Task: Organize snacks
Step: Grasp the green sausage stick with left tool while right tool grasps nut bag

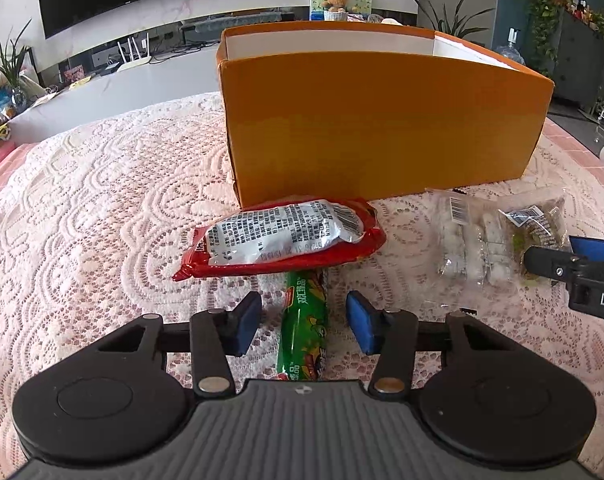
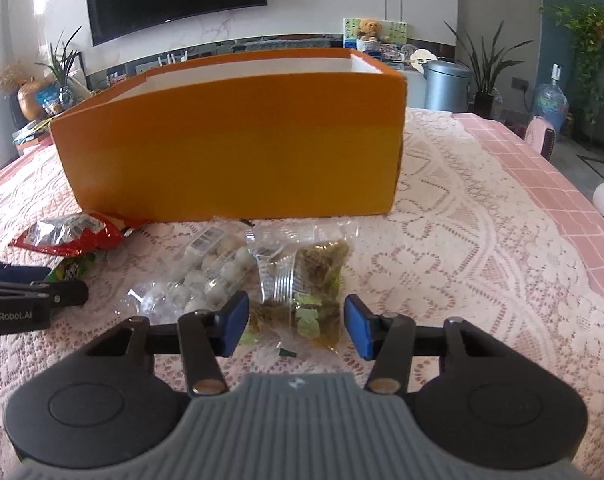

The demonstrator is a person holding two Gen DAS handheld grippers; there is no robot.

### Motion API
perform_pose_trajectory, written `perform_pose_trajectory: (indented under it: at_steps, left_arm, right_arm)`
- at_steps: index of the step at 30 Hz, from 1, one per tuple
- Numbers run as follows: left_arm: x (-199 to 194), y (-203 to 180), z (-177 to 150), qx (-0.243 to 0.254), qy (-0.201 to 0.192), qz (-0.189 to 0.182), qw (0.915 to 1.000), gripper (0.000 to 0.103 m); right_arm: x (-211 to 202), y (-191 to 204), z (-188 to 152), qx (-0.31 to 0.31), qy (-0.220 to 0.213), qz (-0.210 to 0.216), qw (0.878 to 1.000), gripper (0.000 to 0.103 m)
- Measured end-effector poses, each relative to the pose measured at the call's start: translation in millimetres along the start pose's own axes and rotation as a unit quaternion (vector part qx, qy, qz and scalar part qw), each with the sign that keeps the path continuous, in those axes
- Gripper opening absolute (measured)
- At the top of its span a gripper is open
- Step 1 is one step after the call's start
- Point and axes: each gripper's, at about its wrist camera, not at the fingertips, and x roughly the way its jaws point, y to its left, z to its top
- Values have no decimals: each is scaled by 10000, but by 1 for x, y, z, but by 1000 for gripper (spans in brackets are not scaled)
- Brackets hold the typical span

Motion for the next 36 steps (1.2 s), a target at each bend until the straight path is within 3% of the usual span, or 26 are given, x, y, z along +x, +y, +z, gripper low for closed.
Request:
perform_pose_trajectory:
  at_steps: [4, 14, 23, 36]
  left_arm:
    - [-2, -1, -2, -23, -36, -27, 10000, 54]
    - [-4, -5, -7, 41, -118, -159, 9998, 26]
    - [-11, -11, -7, 28, -66, -168, 9998, 25]
    - [-61, -30, -22, 271, -225, -419, 9985, 25]
  right_arm:
    - [1, 1, -1, -25, -17, 32, 10000, 47]
    - [-2, 3, -3, -146, -54, 55, 9999, 37]
    - [-9, 6, -2, -212, -113, 42, 9997, 33]
    - [-35, 2, 2, -41, -125, 32, 9999, 33]
